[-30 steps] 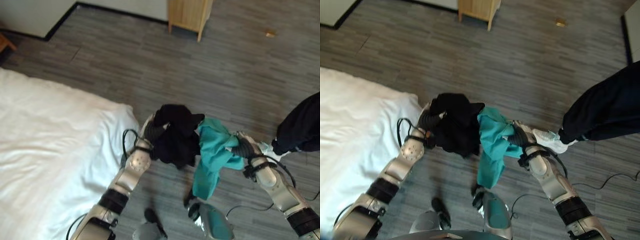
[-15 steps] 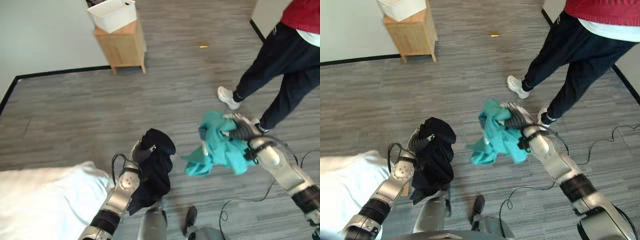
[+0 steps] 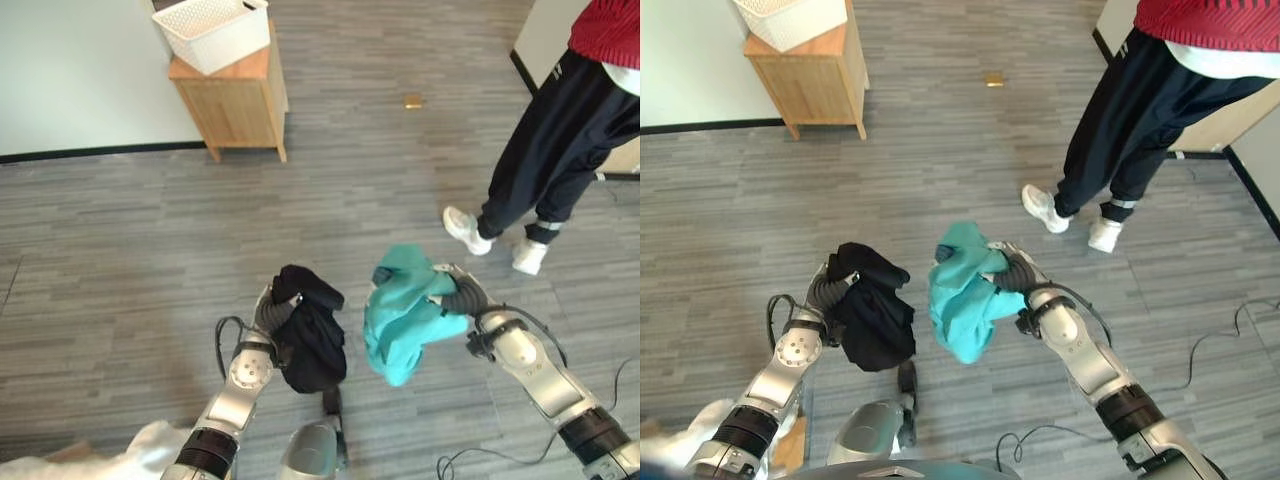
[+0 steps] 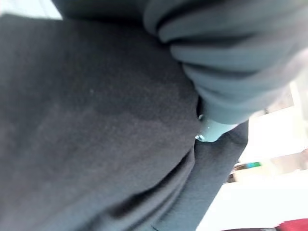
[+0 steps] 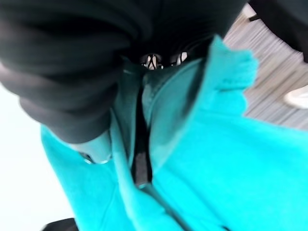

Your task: Pick up bed clothes into laundry basket.

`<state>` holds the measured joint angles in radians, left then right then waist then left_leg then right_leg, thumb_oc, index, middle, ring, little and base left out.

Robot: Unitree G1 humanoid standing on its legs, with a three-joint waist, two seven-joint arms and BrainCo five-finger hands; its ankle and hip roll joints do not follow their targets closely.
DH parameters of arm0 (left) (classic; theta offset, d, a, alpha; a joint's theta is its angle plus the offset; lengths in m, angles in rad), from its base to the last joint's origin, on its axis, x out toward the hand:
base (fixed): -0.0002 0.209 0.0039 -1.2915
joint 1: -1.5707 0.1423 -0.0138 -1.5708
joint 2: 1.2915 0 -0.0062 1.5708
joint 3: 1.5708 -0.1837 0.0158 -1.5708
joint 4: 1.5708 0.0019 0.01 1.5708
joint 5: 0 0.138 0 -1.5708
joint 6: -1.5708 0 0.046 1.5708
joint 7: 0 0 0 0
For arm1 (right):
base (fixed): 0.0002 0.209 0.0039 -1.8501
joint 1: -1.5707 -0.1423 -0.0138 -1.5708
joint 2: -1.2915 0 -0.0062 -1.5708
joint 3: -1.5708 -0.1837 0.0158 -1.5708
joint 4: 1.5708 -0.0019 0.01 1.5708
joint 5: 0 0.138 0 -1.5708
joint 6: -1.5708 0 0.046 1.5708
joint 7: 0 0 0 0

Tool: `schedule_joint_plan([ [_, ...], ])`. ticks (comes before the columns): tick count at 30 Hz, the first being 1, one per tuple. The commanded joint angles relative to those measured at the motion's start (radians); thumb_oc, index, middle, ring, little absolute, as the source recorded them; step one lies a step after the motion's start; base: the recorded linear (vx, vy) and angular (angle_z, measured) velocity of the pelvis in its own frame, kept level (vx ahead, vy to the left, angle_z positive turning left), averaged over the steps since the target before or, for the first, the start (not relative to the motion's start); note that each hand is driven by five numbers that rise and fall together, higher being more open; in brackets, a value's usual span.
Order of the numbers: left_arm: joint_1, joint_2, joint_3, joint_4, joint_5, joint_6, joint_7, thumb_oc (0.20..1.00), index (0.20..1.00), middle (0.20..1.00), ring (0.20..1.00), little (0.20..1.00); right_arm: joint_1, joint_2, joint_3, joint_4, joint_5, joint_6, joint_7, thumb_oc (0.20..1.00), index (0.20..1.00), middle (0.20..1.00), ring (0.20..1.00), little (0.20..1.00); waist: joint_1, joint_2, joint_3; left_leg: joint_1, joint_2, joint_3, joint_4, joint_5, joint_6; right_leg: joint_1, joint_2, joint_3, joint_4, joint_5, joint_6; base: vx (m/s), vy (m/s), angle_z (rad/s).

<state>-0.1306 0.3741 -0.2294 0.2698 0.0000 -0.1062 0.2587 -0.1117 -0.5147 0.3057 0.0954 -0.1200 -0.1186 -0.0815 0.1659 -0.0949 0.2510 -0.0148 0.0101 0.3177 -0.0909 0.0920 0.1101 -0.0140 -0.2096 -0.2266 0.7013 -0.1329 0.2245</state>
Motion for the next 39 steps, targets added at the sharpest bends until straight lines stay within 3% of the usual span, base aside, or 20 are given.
schedule_joint_plan([
  [1,-0.088,0.014,-0.012,-0.065,-0.072,-0.046,0.001,0.2,0.2,0.2,0.2,0.2,-0.084,0.005,-0.082,-0.045,0.007,-0.033,-0.052,0.2,0.2,0.2,0.2,0.2,-0.054,0.029,0.014,0.017,0.093,-0.067,0.004,-0.062,-0.137,-0.054,0.02,-0.027,-0.235,0.207,0.015,0.54,-0.034,0.93],
  [2,-0.098,0.009,-0.017,-0.062,-0.076,-0.046,-0.002,0.2,0.2,0.2,0.2,0.2,-0.066,0.001,-0.093,-0.05,0.015,-0.034,-0.05,0.2,0.2,0.2,0.2,0.2,-0.085,0.036,0.022,0.044,0.095,-0.097,0.004,-0.085,-0.148,-0.096,0.037,-0.03,-0.293,0.166,-0.009,0.81,-0.179,1.31],
  [3,-0.113,-0.001,-0.02,-0.054,-0.074,-0.049,-0.009,0.2,0.2,0.2,0.2,0.2,-0.049,-0.012,-0.103,-0.043,0.012,-0.033,-0.048,0.2,0.2,0.2,0.2,0.2,-0.125,0.023,0.026,0.102,0.074,-0.138,0.004,-0.131,-0.169,-0.177,0.041,-0.035,-0.506,0.161,-0.038,0.68,-0.162,1.09],
  [6,-0.123,-0.007,-0.017,-0.042,-0.064,-0.054,-0.016,0.2,0.2,0.2,0.2,0.2,-0.046,-0.021,-0.105,-0.041,0.01,-0.029,-0.05,0.2,0.2,0.2,0.2,0.2,-0.165,0.036,0.019,0.165,0.099,-0.179,0.004,-0.195,-0.199,-0.207,0.044,-0.068,-0.714,0.231,-0.018,0.63,-0.153,0.85],
  [9,-0.138,-0.011,-0.016,-0.017,-0.032,-0.061,-0.016,0.2,0.2,0.2,0.2,0.2,-0.046,-0.034,-0.097,-0.04,-0.011,-0.025,-0.043,0.2,0.2,0.2,0.2,0.2,-0.172,0.045,0.006,0.261,0.142,-0.224,0.004,-0.263,-0.224,-0.248,0.017,-0.056,-0.759,0.277,0.009,0.67,-0.179,0.94],
  [11,-0.132,-0.036,-0.03,0.006,-0.022,-0.057,-0.02,0.2,0.2,0.2,0.2,0.2,-0.037,-0.046,-0.092,-0.03,-0.013,-0.028,-0.039,0.2,0.2,0.2,0.2,0.2,-0.175,0.068,-0.01,0.272,0.197,-0.244,0.166,-0.189,-0.25,-0.182,0.067,-0.042,-0.753,0.288,-0.033,0.51,-0.211,0.96],
  [14,-0.158,-0.048,-0.066,0.013,-0.029,-0.045,-0.033,0.2,0.2,0.2,0.2,0.2,-0.053,-0.077,-0.09,-0.032,0.018,-0.044,-0.051,0.2,0.2,0.2,0.2,0.2,-0.129,0.049,0.036,0.017,0.21,-0.299,0.66,-0.036,-0.248,-0.044,0.106,-0.083,-0.774,0.243,-0.116,0.3,-0.355,0.7],
  [17,-0.197,-0.048,-0.083,0.004,-0.033,-0.039,-0.032,0.2,0.2,0.2,0.2,0.2,-0.075,-0.098,-0.072,-0.023,0.022,-0.042,-0.053,0.2,0.2,0.2,0.2,0.2,-0.077,0.025,0.064,-0.135,0.194,-0.27,0.788,-0.08,-0.223,0.058,0.127,-0.088,-0.789,0.167,-0.145,0.33,-0.191,-0.32],
  [19,-0.213,-0.053,-0.082,0.004,-0.031,-0.038,-0.026,0.2,0.2,0.2,0.2,0.2,-0.087,-0.102,-0.06,-0.017,0.016,-0.04,-0.049,0.2,0.2,0.2,0.2,0.2,-0.045,0.025,0.071,-0.213,0.165,-0.25,0.7,-0.112,-0.215,0.104,0.138,-0.072,-0.789,0.127,-0.139,0.44,0.012,-0.26],
  [21,-0.216,-0.057,-0.085,0.008,-0.02,-0.037,-0.021,0.2,0.2,0.2,0.2,0.2,-0.093,-0.106,-0.051,-0.008,0.014,-0.05,-0.045,0.2,0.2,0.2,0.2,0.2,-0.017,0.021,0.059,-0.227,0.136,-0.206,0.486,-0.114,-0.195,0.127,0.139,-0.066,-0.789,0.097,-0.124,0.45,0.135,-0.1],
  [23,-0.212,-0.063,-0.089,0.012,-0.009,-0.036,-0.025,0.2,0.2,0.2,0.2,0.2,-0.095,-0.112,-0.049,0.012,0.01,-0.055,-0.048,0.2,0.2,0.2,0.2,0.2,0.01,0.048,0.04,-0.237,0.149,-0.135,0.223,0.017,-0.215,0.176,0.169,-0.078,-0.789,0.05,-0.111,0.63,0.183,-0.21],
  [24,-0.213,-0.067,-0.097,0.011,0.004,-0.033,-0.031,0.2,0.2,0.2,0.2,0.2,-0.101,-0.121,-0.06,0.019,0.001,-0.053,-0.056,0.2,0.2,0.2,0.2,0.2,0.026,0.057,0.034,-0.263,0.18,-0.037,0.075,0.083,-0.224,0.229,0.181,-0.102,-0.789,0.015,-0.105,0.72,0.16,-0.18],
  [25,-0.213,-0.067,-0.095,0.009,0.006,-0.03,-0.028,0.2,0.2,0.2,0.2,0.2,-0.109,-0.121,-0.059,0.02,-0.003,-0.052,-0.054,0.2,0.2,0.2,0.2,0.2,0.039,0.054,0.032,-0.268,0.18,-0.015,0.036,0.099,-0.224,0.257,0.181,-0.105,-0.789,0.002,-0.101,0.52,0.122,0.04],
  [28,-0.199,-0.059,-0.084,0.009,0.003,-0.026,-0.028,0.2,0.2,0.2,0.2,0.2,-0.118,-0.105,-0.045,0.027,-0.013,-0.05,-0.042,0.2,0.2,0.2,0.2,0.2,0.056,0.047,0.006,-0.25,0.168,-0.024,0.024,0.116,-0.212,0.301,0.195,-0.101,-0.789,-0.011,-0.092,0.44,0.098,0.19],
  [31,-0.182,-0.034,-0.082,0.002,0.001,-0.019,-0.033,0.2,0.2,0.2,0.2,0.2,-0.12,-0.078,-0.028,0.041,-0.021,-0.048,-0.033,0.2,0.2,0.2,0.2,0.2,0.096,0.007,-0.008,-0.21,0.149,-0.017,0.037,0.124,-0.183,0.34,0.179,-0.075,-0.691,-0.031,-0.079,0.47,0.084,-0.2],
  [32,-0.183,-0.012,-0.089,-0.001,0.001,-0.015,-0.029,0.2,0.2,0.2,0.2,0.2,-0.125,-0.059,-0.013,0.037,-0.032,-0.043,-0.025,0.2,0.2,0.2,0.2,0.2,0.098,-0.025,0.016,-0.146,0.115,-0.005,0.047,0.076,-0.147,0.274,0.099,-0.08,-0.482,0.026,-0.009,0.4,0.094,-0.4],
  [33,-0.184,-0.011,-0.089,-0.001,0.0,-0.015,-0.029,0.2,0.2,0.2,0.2,0.2,-0.126,-0.059,-0.013,0.037,-0.032,-0.043,-0.025,0.2,0.2,0.2,0.2,0.2,0.102,-0.024,0.015,-0.149,0.118,-0.001,0.049,0.077,-0.146,0.269,0.1,-0.076,-0.48,0.029,-0.008,0.34,0.117,-0.31],
  [35,-0.202,0.01,-0.089,-0.006,-0.005,-0.009,-0.011,0.2,0.2,0.2,0.2,0.2,-0.153,-0.051,0.008,0.025,-0.04,-0.038,-0.012,0.2,0.2,0.2,0.2,0.2,0.08,-0.027,0.043,-0.075,0.095,-0.037,0.039,0.033,-0.122,0.122,0.038,-0.057,-0.253,0.187,0.037,0.26,0.103,0.0],
  [36,-0.214,0.015,-0.086,-0.008,-0.007,-0.01,-0.003,0.2,0.2,0.2,0.2,0.2,-0.168,-0.05,0.015,0.021,-0.04,-0.036,-0.009,0.2,0.2,0.2,0.2,0.2,0.068,-0.006,0.046,-0.056,0.107,-0.051,0.029,0.022,-0.118,0.046,0.027,-0.042,-0.172,0.204,0.037,0.24,0.111,0.22],
  [39,-0.252,0.021,-0.091,-0.019,-0.006,-0.015,0.006,0.2,0.2,0.2,0.2,0.2,-0.222,-0.062,0.018,-0.004,-0.038,-0.039,-0.022,0.2,0.2,0.2,0.2,0.2,0.049,0.004,0.059,-0.019,0.112,-0.092,0.006,-0.011,-0.128,-0.051,0.016,-0.055,-0.209,0.164,0.006,0.25,-0.015,0.62],
])
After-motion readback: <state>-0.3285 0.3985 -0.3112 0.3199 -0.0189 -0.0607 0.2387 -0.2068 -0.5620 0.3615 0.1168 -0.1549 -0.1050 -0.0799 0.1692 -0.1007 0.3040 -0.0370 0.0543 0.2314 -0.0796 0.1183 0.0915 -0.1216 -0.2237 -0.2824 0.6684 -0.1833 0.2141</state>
